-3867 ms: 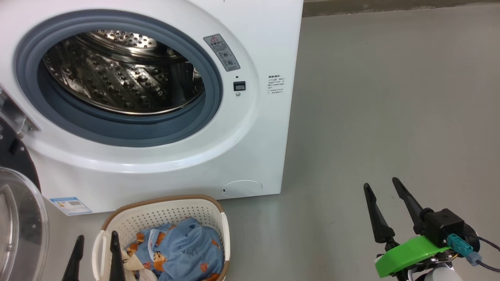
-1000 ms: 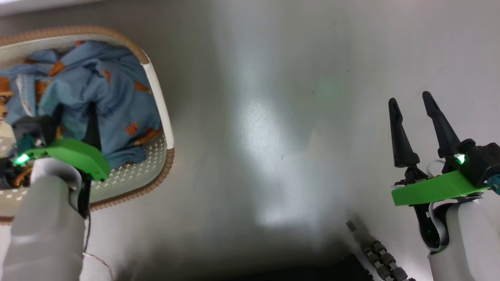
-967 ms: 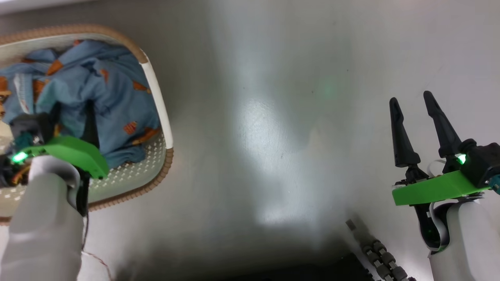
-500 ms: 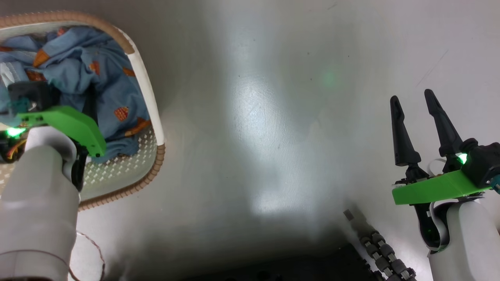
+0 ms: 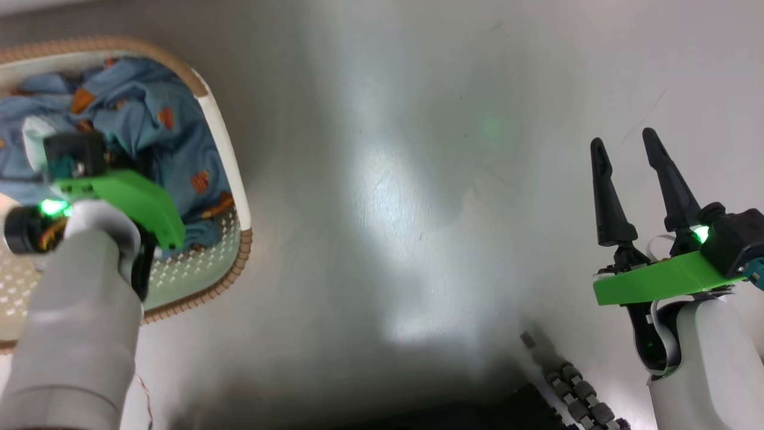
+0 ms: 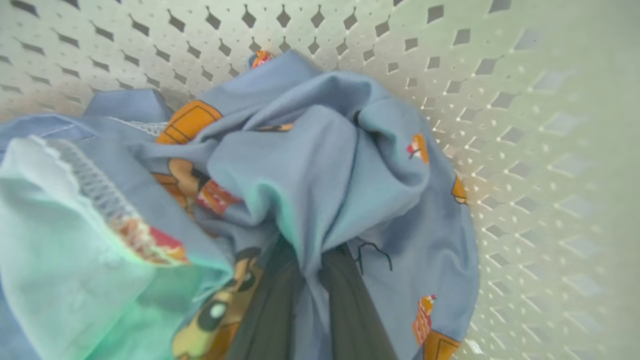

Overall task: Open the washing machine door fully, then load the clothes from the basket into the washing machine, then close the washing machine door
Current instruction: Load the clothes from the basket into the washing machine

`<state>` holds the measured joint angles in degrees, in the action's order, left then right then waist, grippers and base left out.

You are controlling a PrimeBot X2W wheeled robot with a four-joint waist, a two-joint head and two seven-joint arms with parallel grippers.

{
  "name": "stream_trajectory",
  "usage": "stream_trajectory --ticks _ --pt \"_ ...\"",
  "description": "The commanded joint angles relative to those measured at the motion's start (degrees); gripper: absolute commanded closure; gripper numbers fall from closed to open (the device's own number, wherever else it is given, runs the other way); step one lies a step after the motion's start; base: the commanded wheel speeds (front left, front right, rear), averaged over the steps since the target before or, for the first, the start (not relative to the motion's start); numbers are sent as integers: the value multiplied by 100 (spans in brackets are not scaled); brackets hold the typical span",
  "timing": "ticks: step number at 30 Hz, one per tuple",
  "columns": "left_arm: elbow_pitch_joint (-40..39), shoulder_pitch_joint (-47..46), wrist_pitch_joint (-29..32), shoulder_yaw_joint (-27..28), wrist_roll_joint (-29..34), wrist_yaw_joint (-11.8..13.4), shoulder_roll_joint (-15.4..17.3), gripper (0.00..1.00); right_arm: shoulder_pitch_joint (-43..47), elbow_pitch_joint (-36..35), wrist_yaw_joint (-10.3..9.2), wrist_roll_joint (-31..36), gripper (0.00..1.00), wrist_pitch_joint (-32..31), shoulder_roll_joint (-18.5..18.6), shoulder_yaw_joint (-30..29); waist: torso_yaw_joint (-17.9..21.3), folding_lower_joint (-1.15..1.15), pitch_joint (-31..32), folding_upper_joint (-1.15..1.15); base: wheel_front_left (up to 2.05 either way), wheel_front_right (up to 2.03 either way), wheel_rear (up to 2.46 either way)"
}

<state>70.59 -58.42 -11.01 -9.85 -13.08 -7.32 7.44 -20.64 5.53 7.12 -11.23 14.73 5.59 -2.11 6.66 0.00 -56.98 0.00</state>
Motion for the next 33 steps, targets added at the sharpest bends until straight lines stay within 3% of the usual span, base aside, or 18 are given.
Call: stream_trajectory --ticks 1,17,33 --pt "-50 457 -135 18 -114 -15 218 100 191 -36 36 -58 0 27 -21 140 22 0 265 0 0 0 0" --pt "-1138 1635 -396 -219 -882 -16 189 100 272 109 36 -32 0 27 93 110 -199 0 1308 0 0 0 0" --pt "-2924 2841 -398 395 -557 111 67 100 395 354 36 -71 0 27 88 210 -255 0 2344 0 0 0 0"
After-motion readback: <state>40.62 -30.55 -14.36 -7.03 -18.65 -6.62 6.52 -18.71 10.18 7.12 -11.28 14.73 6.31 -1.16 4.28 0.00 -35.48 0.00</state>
